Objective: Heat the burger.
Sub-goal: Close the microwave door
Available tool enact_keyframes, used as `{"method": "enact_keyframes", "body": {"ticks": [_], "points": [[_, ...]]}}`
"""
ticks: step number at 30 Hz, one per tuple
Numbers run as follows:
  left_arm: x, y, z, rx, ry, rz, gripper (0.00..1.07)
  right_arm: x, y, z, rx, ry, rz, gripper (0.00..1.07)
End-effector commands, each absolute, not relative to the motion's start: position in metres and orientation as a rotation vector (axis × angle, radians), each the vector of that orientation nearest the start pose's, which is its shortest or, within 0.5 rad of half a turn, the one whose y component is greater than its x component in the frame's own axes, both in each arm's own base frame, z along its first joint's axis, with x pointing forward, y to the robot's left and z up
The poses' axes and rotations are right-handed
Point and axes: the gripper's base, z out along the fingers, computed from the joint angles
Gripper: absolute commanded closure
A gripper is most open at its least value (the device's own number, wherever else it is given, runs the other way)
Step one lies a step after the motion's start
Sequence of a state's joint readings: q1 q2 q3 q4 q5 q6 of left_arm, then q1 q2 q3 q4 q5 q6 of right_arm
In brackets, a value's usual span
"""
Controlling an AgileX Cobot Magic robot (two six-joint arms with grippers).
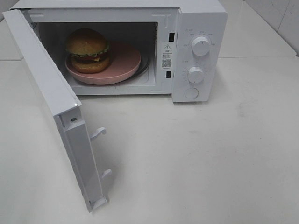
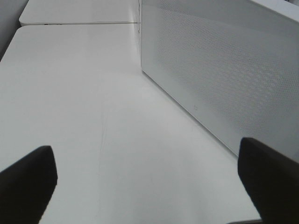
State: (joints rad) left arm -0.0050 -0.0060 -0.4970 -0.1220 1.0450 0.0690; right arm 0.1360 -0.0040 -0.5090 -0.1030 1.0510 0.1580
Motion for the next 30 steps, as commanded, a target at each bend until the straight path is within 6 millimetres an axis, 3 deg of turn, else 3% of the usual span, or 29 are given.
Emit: {"method": "enact_keyframes", "body": {"ticks": [1,30], "points": [[-0.0076,-0.0097,0.2781,0.074,1.996,-0.109,0.03,-0.0090,-0.0084,0.2817,0.013,1.980,0.063,0.31],[-0.0078,-0.0098,0.2781,0.074,1.995,-0.110,0.03,-0.0090,-0.0084,0.2817,0.015,1.980,0.064,0.31]]}}
